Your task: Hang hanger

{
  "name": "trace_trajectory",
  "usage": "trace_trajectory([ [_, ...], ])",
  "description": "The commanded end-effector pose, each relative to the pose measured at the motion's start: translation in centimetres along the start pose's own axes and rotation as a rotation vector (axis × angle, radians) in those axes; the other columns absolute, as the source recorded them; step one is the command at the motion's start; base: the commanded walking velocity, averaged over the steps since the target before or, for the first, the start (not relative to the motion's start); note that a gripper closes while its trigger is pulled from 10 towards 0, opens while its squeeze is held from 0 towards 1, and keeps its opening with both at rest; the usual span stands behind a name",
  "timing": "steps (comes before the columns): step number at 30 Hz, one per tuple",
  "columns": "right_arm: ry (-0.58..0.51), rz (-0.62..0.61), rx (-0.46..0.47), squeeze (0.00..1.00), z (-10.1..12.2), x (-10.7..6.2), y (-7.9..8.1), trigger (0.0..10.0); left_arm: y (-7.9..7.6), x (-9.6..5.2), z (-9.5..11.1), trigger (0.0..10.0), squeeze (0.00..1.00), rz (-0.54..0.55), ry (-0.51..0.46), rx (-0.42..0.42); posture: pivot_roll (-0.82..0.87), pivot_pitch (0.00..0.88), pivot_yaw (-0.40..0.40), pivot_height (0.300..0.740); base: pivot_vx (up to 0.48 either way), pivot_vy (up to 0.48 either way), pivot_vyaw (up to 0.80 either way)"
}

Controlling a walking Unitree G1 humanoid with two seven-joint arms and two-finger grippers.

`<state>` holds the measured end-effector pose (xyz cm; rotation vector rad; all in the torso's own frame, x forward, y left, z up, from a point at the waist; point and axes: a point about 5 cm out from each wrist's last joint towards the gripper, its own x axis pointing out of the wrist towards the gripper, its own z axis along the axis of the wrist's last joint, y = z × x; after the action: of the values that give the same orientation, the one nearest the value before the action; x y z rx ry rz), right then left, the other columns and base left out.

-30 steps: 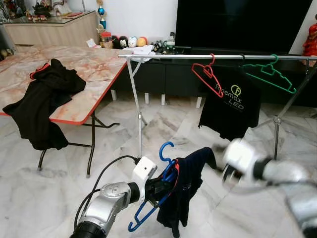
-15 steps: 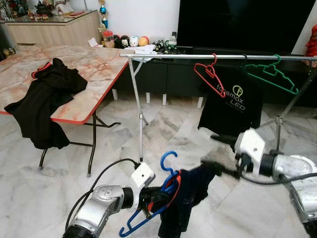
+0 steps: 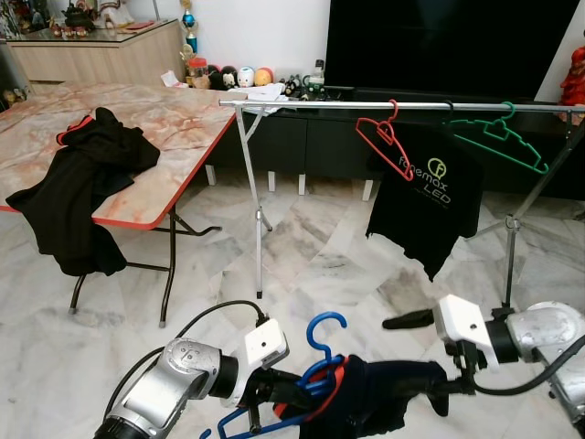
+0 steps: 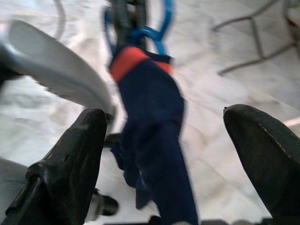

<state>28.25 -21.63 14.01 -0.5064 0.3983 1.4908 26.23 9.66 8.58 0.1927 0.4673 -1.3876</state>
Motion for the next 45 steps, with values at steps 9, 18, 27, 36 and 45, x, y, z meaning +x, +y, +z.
trace_trajectory([
  [9,0.036,0.052,-0.045,0.00,-1.0,1.5,0.0,10.0,-0.1,0.0,2.2,10.0,0.00,-0.041,0.006,0.105,-0.02,0.000,-0.015,0.740,0.000,0.000,0.00],
  [18,0.018,-0.022,-0.063,0.00,-1.0,2.5,-1.2,10.0,-0.3,-0.2,2.7,10.0,0.00,-0.068,0.039,0.154,-0.01,0.000,-0.020,0.740,0.000,0.000,0.00],
  [27,0.019,0.087,0.010,0.00,-1.8,3.3,-0.5,10.0,-0.2,-0.3,4.0,10.0,0.00,-0.088,0.035,0.220,0.00,0.000,-0.025,0.740,0.000,0.000,0.00],
  [36,-0.006,0.060,0.035,0.00,-2.0,4.0,-0.9,10.0,-0.5,0.0,4.5,10.0,0.00,-0.111,0.032,0.255,0.01,0.000,-0.027,0.740,0.000,0.000,0.00],
  [45,-0.090,0.017,0.085,0.00,-1.6,4.4,-1.5,10.0,-0.6,0.3,4.5,10.0,0.00,-0.114,0.027,0.255,0.01,0.000,-0.028,0.740,0.000,0.000,0.00],
])
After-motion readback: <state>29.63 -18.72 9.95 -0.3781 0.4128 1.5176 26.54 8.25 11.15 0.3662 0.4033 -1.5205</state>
